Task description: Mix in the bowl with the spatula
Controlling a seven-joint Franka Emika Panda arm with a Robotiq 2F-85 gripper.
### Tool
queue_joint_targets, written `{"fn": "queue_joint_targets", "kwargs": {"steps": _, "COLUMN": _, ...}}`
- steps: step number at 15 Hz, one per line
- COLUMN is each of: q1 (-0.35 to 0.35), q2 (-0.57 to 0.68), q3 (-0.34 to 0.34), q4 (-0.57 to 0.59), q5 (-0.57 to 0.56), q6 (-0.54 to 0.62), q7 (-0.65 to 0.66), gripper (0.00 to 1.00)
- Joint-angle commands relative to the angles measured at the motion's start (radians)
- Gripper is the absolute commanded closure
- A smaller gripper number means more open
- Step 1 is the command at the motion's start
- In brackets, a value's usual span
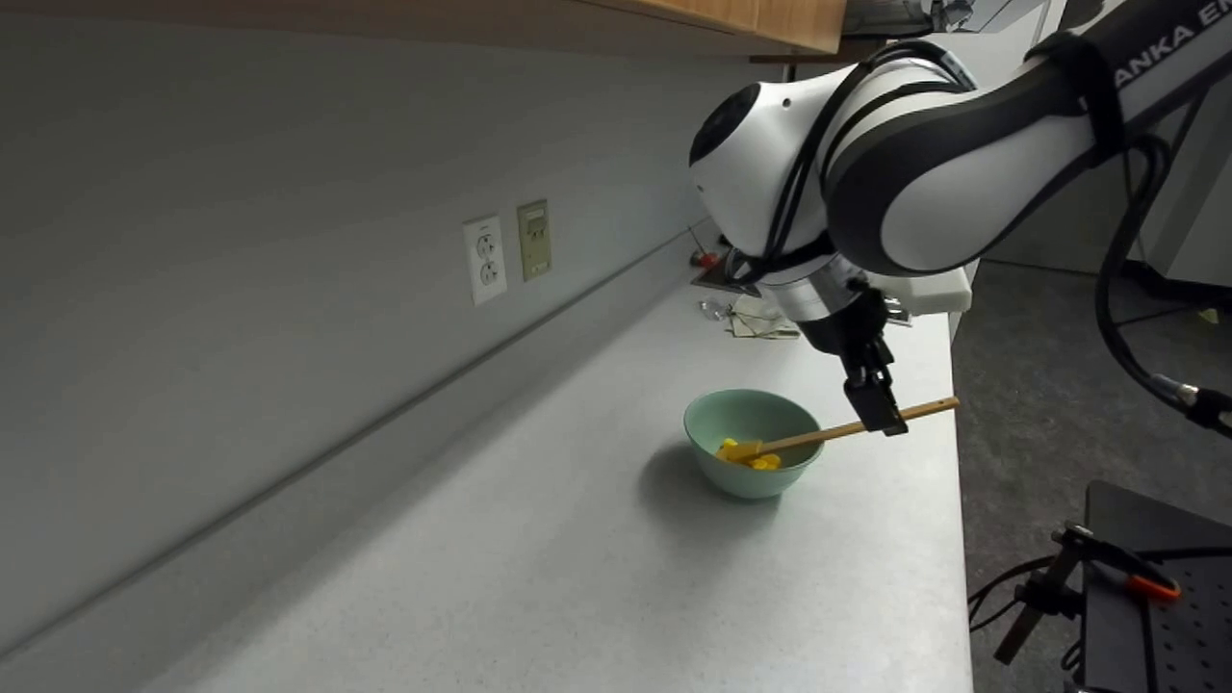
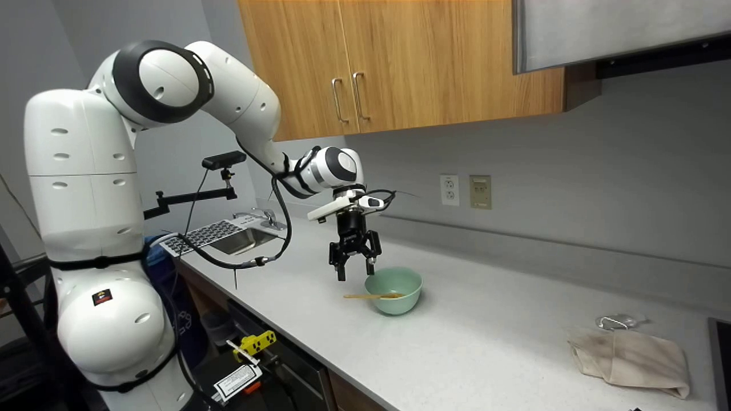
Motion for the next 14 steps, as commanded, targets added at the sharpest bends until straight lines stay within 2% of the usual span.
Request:
{"fn": "queue_joint_targets", "kwargs": {"steps": 1, "q1": -0.009, "q2": -0.099, "q3": 0.01, "q4": -0.099, "q5": 0.035, "q6": 0.032, "q7": -0.039, "gripper": 0.0}}
{"fn": "queue_joint_targets", "kwargs": {"steps": 9, "q1": -0.015, "q2": -0.381, "q3": 0.006, "q4": -0.315, "q5": 0.085, "q6": 0.186, "q7": -0.062, "gripper": 0.0}}
{"fn": "queue_joint_targets", "kwargs": {"steps": 14, "q1": -0.016, "q2": -0.598, "q3": -0.018, "q4": -0.451, "q5": 0.137, "q6": 0.331, "q7": -0.068, "gripper": 0.0}}
